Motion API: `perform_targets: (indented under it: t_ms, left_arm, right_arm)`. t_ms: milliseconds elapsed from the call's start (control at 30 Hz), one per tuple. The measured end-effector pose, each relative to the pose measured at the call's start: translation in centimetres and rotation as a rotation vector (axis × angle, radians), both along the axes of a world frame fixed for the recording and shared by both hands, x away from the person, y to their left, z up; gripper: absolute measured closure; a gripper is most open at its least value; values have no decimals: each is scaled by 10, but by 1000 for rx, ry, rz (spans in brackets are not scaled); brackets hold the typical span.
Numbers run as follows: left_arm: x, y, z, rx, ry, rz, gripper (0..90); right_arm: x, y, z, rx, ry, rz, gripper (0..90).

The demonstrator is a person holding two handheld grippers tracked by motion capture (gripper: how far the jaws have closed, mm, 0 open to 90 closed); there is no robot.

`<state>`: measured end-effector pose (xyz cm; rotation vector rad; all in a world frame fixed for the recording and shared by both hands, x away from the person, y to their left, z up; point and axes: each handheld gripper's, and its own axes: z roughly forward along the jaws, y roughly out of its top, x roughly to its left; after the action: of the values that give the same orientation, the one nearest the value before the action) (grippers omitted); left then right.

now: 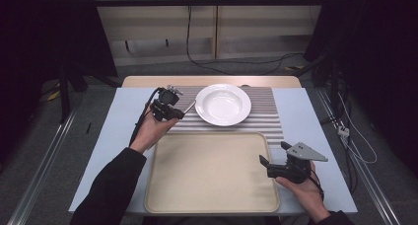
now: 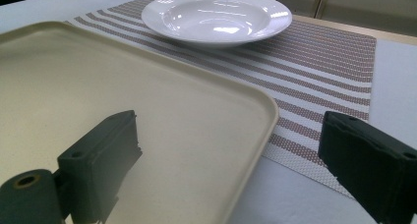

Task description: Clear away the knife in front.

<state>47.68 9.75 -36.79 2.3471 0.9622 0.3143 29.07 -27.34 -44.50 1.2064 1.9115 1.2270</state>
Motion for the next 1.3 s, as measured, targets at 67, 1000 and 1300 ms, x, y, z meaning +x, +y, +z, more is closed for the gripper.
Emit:
perform_targets:
  t_ms: [67, 1000, 1300]
  left_arm:
    - [-5, 0, 1, -2, 6, -2, 801]
    - [-63, -7, -11, 13, 36, -31, 801]
    - [-79, -9, -30, 38, 78, -63, 800]
  right_arm:
    - [0, 0, 0, -1, 1, 0, 88]
    - [1, 1, 0, -6, 3, -7, 87]
    - [2, 1, 0, -5, 6, -4, 87]
